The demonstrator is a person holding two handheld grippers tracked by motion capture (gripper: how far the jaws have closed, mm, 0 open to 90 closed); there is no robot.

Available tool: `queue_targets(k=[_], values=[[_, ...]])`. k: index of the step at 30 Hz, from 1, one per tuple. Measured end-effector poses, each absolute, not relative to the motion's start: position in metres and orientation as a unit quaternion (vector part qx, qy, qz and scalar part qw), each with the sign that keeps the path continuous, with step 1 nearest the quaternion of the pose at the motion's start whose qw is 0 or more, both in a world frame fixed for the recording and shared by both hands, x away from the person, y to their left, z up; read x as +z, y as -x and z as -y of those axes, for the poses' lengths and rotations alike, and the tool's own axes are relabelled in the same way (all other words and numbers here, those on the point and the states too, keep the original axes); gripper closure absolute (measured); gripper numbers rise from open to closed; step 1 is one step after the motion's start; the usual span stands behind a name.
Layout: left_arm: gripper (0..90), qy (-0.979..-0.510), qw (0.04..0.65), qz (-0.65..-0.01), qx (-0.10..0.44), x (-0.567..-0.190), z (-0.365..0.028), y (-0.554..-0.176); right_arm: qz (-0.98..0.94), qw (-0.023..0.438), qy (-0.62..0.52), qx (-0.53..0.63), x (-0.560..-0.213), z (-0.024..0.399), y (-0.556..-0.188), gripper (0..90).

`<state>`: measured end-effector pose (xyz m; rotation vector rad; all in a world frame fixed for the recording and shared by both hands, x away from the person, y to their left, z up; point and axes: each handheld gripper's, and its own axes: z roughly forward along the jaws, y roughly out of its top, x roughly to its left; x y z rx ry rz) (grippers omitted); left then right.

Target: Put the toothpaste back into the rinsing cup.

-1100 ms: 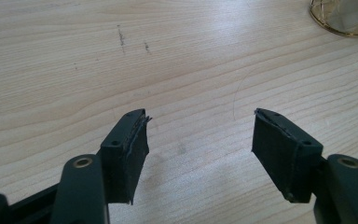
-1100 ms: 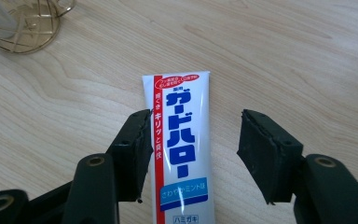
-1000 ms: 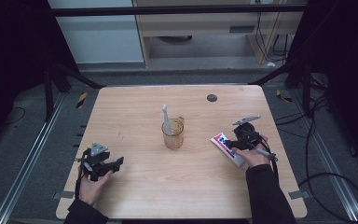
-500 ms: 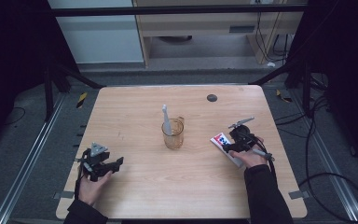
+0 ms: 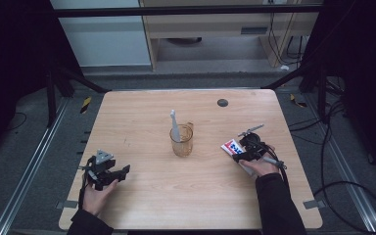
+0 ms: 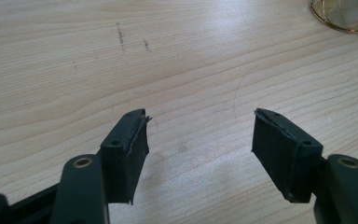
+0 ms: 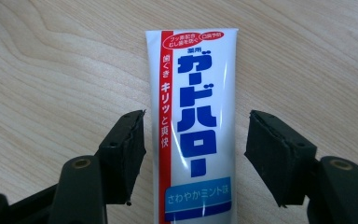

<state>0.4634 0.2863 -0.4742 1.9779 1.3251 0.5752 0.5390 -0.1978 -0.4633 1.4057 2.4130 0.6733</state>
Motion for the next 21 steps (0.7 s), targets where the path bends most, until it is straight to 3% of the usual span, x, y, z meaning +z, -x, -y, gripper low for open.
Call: queue_targets(k=[21], values=[[35.0, -0.76, 0.338, -0.509, 0.221, -0.474, -0.286, -0.463, -0.841, 0.11, -0.487, 0.211, -0.476, 0.195, -0.547, 42.5]])
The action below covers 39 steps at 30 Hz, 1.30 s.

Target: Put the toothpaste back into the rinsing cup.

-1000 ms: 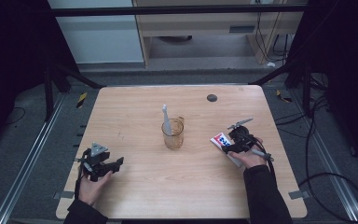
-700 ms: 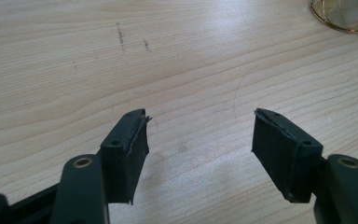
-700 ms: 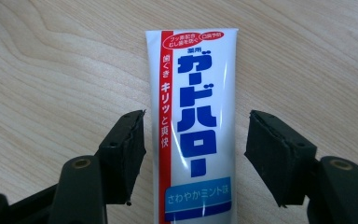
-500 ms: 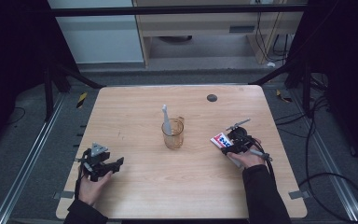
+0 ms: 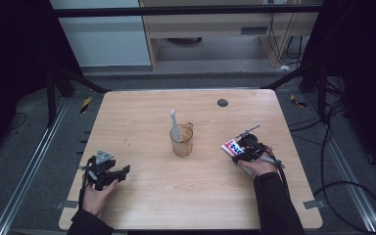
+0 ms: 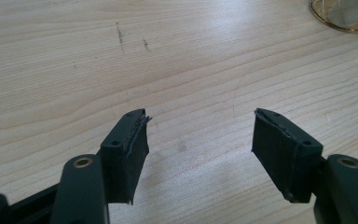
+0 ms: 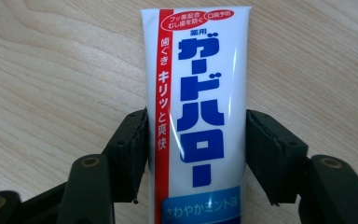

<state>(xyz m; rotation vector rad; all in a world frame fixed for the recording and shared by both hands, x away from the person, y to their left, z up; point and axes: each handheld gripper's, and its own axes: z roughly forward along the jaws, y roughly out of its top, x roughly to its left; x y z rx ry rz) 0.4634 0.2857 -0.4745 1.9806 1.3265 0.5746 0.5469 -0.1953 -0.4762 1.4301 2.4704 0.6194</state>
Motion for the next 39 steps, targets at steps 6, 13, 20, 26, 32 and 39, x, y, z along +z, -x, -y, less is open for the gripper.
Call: queue_targets(k=[6, 13, 20, 26, 32, 39], values=[[35.0, -0.761, 0.337, -0.508, 0.22, -0.474, -0.285, -0.463, -0.84, 0.109, -0.49, 0.204, -0.477, 0.194, -0.548, 44.4], [35.0, -0.763, 0.337, -0.506, 0.22, -0.475, -0.285, -0.464, -0.842, 0.108, -0.493, 0.193, -0.474, 0.192, -0.548, 54.8], [35.0, -0.764, 0.336, -0.505, 0.22, -0.475, -0.284, -0.464, -0.836, 0.112, -0.501, 0.194, -0.467, 0.192, -0.545, 67.2], [35.0, -0.763, 0.336, -0.505, 0.22, -0.475, -0.283, -0.464, -0.828, 0.113, -0.501, 0.223, -0.456, 0.199, -0.536, 68.8], [35.0, -0.763, 0.336, -0.506, 0.221, -0.475, -0.283, -0.464, -0.801, 0.133, -0.501, 0.3, -0.437, 0.205, -0.525, 69.0], [35.0, -0.763, 0.337, -0.506, 0.221, -0.474, -0.283, -0.464, -0.774, 0.159, -0.494, 0.363, -0.421, 0.199, -0.52, 69.0]])
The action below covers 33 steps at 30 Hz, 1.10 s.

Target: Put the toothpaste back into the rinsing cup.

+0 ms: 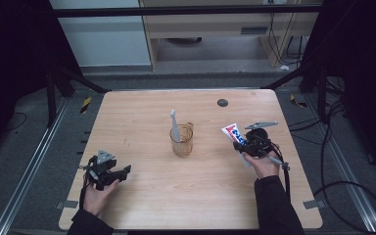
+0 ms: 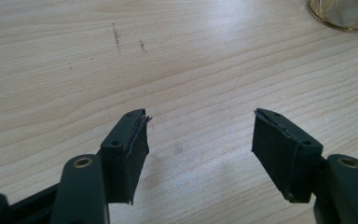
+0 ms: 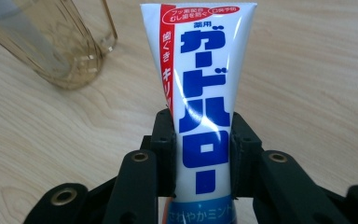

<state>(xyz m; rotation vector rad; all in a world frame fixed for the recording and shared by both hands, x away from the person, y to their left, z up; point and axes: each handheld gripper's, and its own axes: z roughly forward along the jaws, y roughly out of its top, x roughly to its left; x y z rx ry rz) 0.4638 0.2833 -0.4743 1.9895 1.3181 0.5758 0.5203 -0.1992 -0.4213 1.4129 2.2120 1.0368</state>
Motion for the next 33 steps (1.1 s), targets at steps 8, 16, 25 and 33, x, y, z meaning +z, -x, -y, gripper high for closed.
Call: queue_targets(k=[8, 16, 25, 33], values=[[35.1, -0.763, 0.338, -0.505, 0.222, -0.474, -0.284, -0.464, -0.74, 0.183, -0.495, 0.418, -0.409, 0.189, -0.519, 69.0], [35.1, -0.761, 0.339, -0.507, 0.221, -0.474, -0.283, -0.464, -0.711, 0.207, -0.491, 0.459, -0.397, 0.177, -0.521, 69.1], [35.3, -0.761, 0.341, -0.505, 0.221, -0.474, -0.283, -0.464, -0.677, 0.231, -0.481, 0.507, -0.388, 0.164, -0.521, 69.1], [35.3, -0.76, 0.343, -0.506, 0.222, -0.474, -0.283, -0.464, -0.657, 0.241, -0.475, 0.534, -0.382, 0.15, -0.525, 69.0]])
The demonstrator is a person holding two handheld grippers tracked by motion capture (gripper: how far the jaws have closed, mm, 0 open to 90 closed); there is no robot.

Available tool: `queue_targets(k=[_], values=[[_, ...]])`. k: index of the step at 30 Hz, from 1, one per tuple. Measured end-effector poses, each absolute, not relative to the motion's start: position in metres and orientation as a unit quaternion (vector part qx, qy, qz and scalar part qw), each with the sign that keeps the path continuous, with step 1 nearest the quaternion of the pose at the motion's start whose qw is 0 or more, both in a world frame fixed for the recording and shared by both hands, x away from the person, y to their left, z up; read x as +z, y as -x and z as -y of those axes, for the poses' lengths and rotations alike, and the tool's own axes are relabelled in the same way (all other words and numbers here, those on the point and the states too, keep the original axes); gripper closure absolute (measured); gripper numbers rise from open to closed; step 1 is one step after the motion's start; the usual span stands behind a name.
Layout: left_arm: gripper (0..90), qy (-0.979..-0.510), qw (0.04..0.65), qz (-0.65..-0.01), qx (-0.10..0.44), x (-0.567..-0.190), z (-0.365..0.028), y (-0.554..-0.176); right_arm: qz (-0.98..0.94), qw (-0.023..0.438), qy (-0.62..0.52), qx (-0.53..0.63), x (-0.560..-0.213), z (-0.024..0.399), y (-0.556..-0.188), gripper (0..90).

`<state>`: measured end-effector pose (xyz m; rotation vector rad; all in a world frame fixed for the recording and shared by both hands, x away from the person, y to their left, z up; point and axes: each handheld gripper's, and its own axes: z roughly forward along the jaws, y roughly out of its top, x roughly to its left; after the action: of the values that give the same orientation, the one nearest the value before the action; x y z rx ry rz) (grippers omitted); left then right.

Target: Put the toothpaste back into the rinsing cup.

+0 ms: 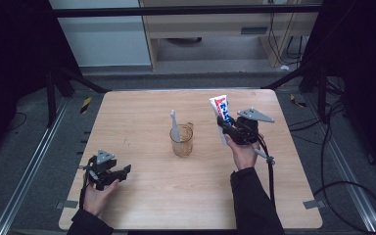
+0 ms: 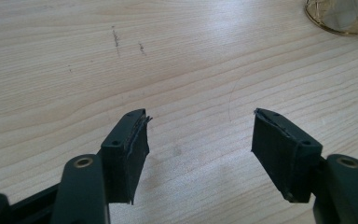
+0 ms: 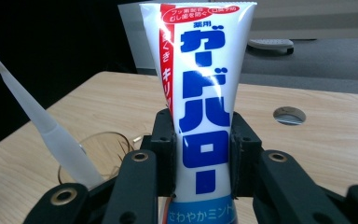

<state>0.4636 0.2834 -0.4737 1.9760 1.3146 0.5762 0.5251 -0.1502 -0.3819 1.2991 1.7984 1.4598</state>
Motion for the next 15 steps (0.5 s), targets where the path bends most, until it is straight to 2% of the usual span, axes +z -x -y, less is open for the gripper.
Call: queue_targets(k=[15], values=[[35.3, -0.759, 0.345, -0.505, 0.22, -0.473, -0.284, -0.464, -0.629, 0.258, -0.453, 0.576, -0.369, 0.118, -0.537, 69.0]])
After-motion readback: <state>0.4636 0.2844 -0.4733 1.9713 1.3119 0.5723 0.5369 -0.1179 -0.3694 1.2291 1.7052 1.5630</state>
